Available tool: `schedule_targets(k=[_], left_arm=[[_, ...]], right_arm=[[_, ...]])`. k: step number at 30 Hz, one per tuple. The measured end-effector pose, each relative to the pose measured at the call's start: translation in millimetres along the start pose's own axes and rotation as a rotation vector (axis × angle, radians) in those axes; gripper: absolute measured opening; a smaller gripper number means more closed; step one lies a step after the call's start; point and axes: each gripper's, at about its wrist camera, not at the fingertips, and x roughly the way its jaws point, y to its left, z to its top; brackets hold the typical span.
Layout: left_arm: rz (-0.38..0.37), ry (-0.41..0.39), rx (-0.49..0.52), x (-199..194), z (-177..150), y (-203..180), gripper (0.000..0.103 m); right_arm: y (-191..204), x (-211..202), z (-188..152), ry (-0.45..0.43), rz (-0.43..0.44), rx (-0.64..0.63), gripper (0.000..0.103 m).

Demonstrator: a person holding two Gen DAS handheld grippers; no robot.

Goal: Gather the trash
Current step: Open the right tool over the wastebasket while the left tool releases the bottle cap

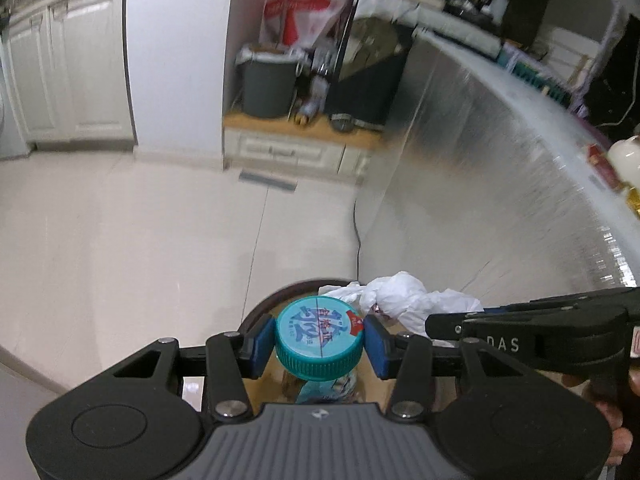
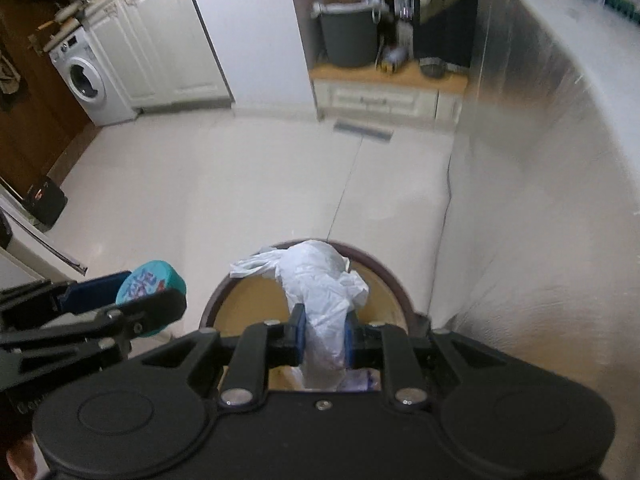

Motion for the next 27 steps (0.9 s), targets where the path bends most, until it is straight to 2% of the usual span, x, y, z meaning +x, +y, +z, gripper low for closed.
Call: schedule_targets(k=[7,15,19,22,25,27], left_arm=[[-0.019,0.093,-0.025,44.5,-7.8,19.8,0.049],[-0.037,0.178,-0.021,79.4,-24.8,28.6,0.049],[-0.045,0.218,-0.027,91.4,-35.8,28.4,0.049],[-0.056,0.244,-0.029,95.5,-46.6,29.5,0.049],[-0.061,0.259,-0.033,97.8,-53.4,30.8,0.049],[-0.06,0.269,-0.031,99.0,-55.7,31.0,0.049]], right_arm=[[-8.9,38.3,10.2,0.125,-0.01,0.027,0.019],[-5.0,65.3,19.4,0.207,-0.049,-0.004,0.019],[-0.6,73.6,23.8,0.232,-0.035,-0.03,0.02],[7.4,76.3,25.5,0.218,-0.024,-0.059,0.021],[14.0,75.7,30.0,0.178,0.044,-0.065,0.029],[17.9,74.9,30.8,0.173,0.086,-0.079,0.045]])
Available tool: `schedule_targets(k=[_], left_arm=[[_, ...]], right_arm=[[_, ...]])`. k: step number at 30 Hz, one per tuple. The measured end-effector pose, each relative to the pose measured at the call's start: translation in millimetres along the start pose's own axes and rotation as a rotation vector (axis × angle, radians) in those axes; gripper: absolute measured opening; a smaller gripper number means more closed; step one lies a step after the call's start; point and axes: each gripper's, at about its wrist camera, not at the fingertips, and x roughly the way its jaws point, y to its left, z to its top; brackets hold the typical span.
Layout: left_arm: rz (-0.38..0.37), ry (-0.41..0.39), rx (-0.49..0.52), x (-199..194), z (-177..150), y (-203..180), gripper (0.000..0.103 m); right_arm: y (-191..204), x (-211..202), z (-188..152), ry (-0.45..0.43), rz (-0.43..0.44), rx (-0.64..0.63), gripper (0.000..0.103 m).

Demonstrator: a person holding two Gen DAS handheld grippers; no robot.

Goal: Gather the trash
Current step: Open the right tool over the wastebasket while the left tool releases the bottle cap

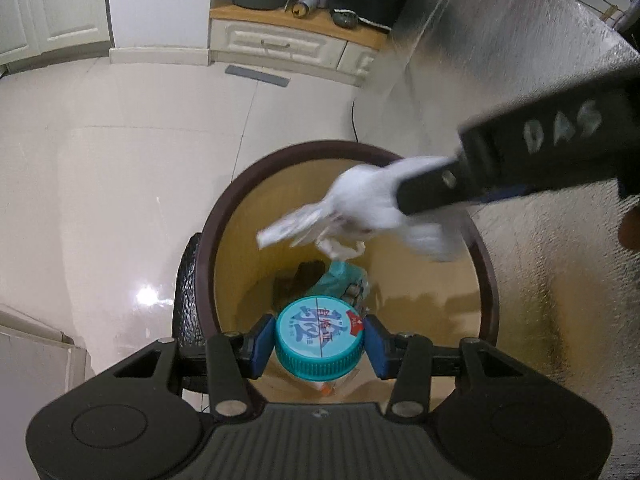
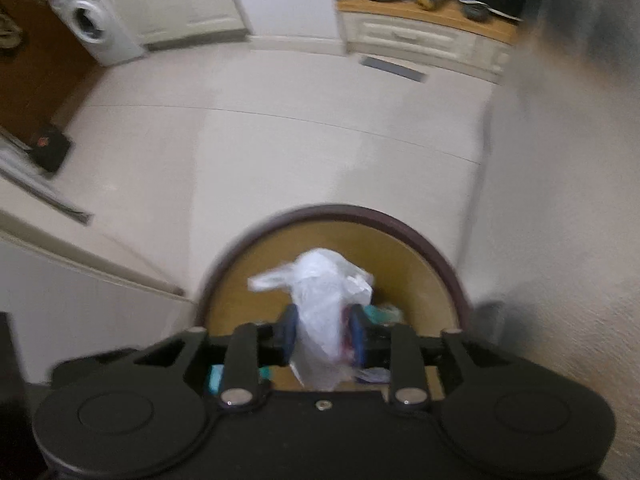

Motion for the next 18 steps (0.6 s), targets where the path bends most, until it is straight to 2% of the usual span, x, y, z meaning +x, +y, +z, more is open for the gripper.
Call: schedule_targets(k=[3,10,16,17,18], left_arm=[[0.004,0.011,0.005,5.0,1.8,-3.2,0.049],[-0.011,0.023,0.044,3.2,0.5,-14.7,0.049],[-0.1,0.007,0.031,6.2,-2.9,-30.7,0.049],[-0.12,-0.004,0.015,6.9,-2.7,-32.7,0.054],[-0.127,-0.002,0.001,7.8,-2.3,-34.2,0.072]], right_arm=[[3.8,1.7,-0.8,0.015,-0.04,-0.033,0.045],[-7.4,1.2,-2.7,0.059,-0.077,0.02,0.044],[-11.6,-2.2,-3.6,0.066,-0.073,0.056,0.044],[-12.7,-2.7,-3.4,0.066,-0.074,0.061,0.044],[-12.2,-2.2,-4.0,0.066,-0.076,0.063,0.044]])
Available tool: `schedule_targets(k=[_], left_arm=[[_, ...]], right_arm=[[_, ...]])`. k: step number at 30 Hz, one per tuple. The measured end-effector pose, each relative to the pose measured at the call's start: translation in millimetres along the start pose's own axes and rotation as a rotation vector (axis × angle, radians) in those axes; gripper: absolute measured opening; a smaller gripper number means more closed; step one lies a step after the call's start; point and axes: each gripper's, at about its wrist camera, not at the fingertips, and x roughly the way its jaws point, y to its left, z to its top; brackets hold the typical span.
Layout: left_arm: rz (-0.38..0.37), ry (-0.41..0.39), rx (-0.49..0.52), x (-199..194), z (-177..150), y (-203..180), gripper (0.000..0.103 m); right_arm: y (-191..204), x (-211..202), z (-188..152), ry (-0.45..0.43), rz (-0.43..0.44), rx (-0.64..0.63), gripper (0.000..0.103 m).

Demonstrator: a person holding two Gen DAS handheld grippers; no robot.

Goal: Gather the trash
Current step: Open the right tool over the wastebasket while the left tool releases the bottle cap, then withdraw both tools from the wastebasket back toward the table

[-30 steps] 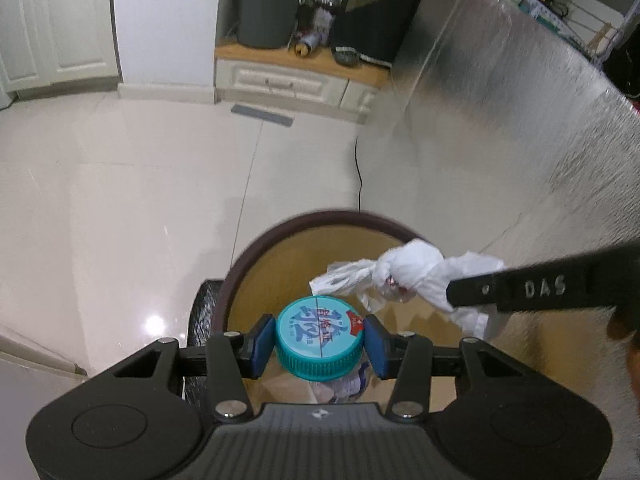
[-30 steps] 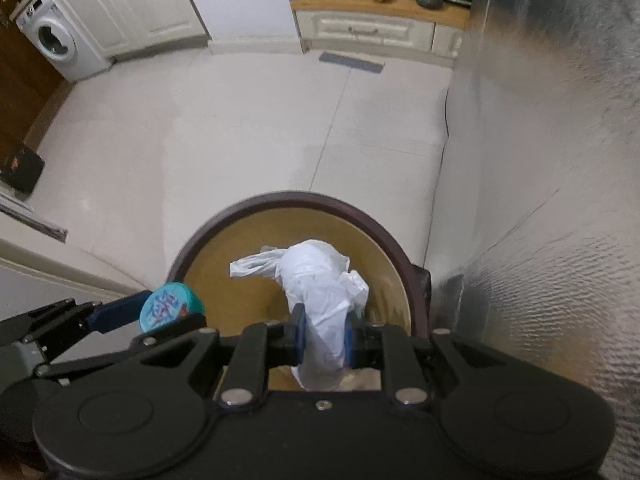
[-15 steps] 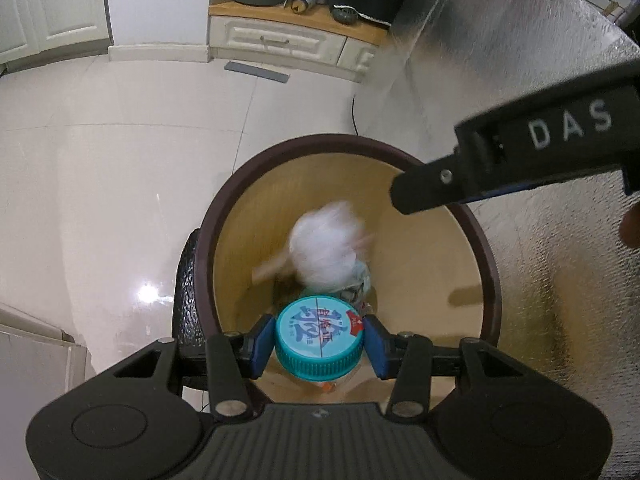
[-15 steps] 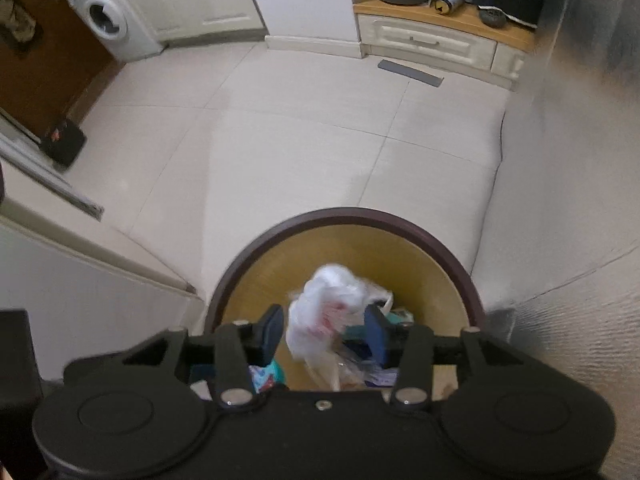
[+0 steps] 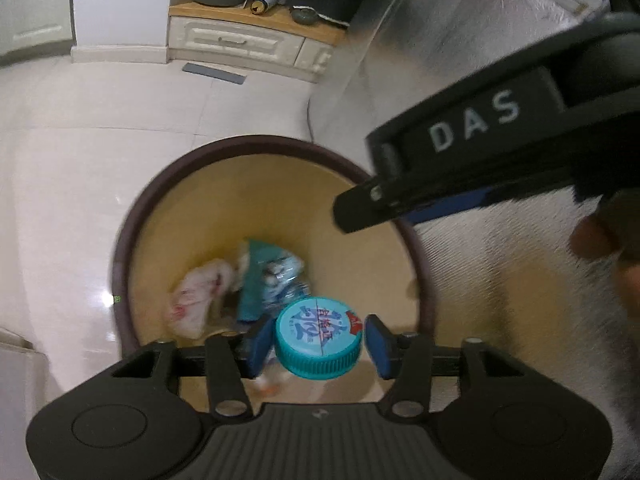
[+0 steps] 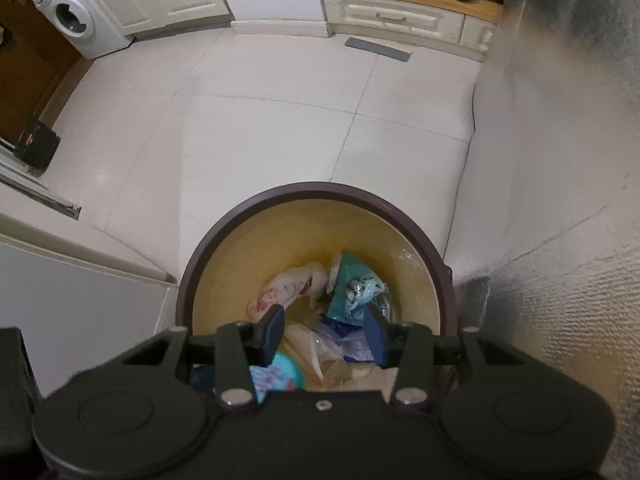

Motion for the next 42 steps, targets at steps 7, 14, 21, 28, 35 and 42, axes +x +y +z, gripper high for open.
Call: schedule_targets(k=[7,14,21,28,35,42], left_arm=[[0.067,0.01,0.012,-0.4,2.3,-3.3,0.084],[0.109,0.024,0.003,-9.4,2.3,3.3,0.085],[0.127,0.037,0.02,-27.3,-0.4,1.0,0.088],[0.136,0.028,0.031,-48.3,-3.1,-5.8,0.096],[0.156,0.001,0.052,-75.1,-6.7,-7.7,0.102],[0.206,-0.024,0.051,-110.9,-4.7,-2.0,0.103]], right_arm=[[0.7,0.1,-0.4,0.005,-0.004,-0.013,0.045],[2.1,0.7,-2.5,0.012,-0.004,-0.03,0.045],[-7.2,-6.2,-11.5,-0.001,-0.004,0.012,0.046],[-7.2,-15.4,-24.1,-0.021,-0.027,0.014,0.05],[-8.8,-45.9,-40.5,-0.071,-0.035,0.06,0.059],[-7.8,-83.8,-53.9,-0.126,-0.055,0.045,0.069]])
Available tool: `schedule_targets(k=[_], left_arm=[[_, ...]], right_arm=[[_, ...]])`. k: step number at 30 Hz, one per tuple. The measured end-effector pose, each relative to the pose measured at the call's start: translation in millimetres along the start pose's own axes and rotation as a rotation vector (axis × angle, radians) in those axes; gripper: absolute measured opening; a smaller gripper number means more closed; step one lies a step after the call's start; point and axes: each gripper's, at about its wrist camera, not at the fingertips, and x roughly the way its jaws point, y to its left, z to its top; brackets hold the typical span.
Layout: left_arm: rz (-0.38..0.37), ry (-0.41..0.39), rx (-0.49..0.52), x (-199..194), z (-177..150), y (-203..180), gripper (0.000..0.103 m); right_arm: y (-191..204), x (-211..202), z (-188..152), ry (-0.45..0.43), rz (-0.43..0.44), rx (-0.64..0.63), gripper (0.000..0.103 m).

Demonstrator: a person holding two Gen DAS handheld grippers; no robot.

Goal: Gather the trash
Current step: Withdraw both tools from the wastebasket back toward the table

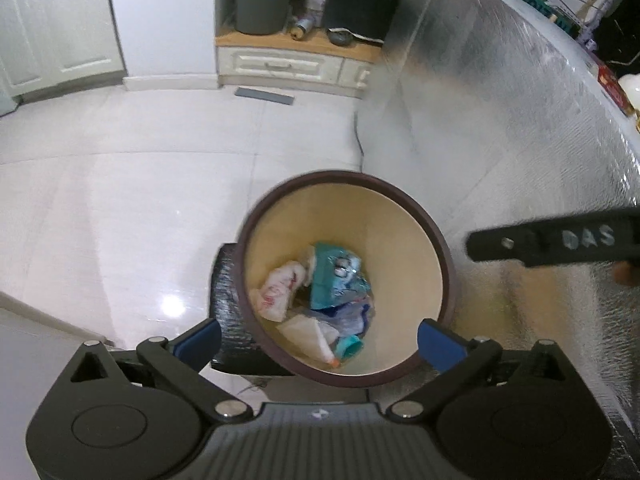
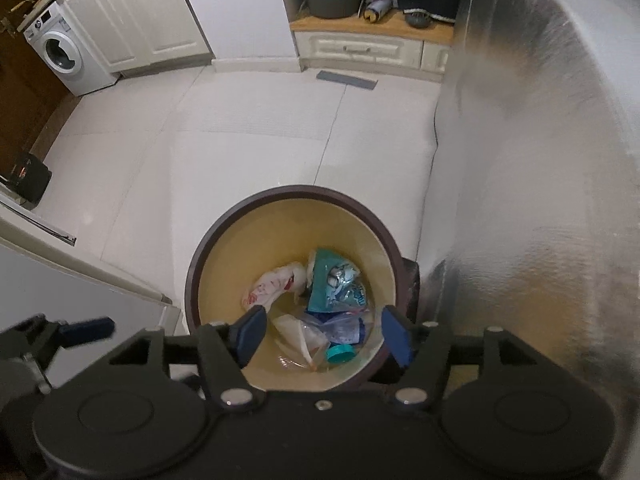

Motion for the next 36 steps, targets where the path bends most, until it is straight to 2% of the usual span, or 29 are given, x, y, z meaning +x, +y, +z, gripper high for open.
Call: schedule_targets(k=[10,12,15,29,36], left_arm=[[0.024,-0.075,-0.009,-53.9,-0.8,12.2,0.103],[0.022,-0.088,-0.004,-62.4,-3.4,11.3,0.103],[0.023,-0.11,0.004,-74.8,-7.0,8.4,0.103],[0.031,-0.247,0.007,-129.0,-34.3,-6.8,0.103],[0.047,-0.302,0.0,-148.7,-45.2,-15.7,0.103]], right_arm=[[4.3,-52.9,-15.0,-0.084,-0.001,-0.033,0.08],[5.8,-61.4,-19.6,-0.098,0.005,-0.043,0.088],[10.0,-75.3,-27.6,-0.13,-0.001,-0.053,0.094],[13.9,-135.5,-71.1,-0.267,-0.004,-0.083,0.095],[9.1,-158.2,-88.9,-0.321,0.0,-0.093,0.099]])
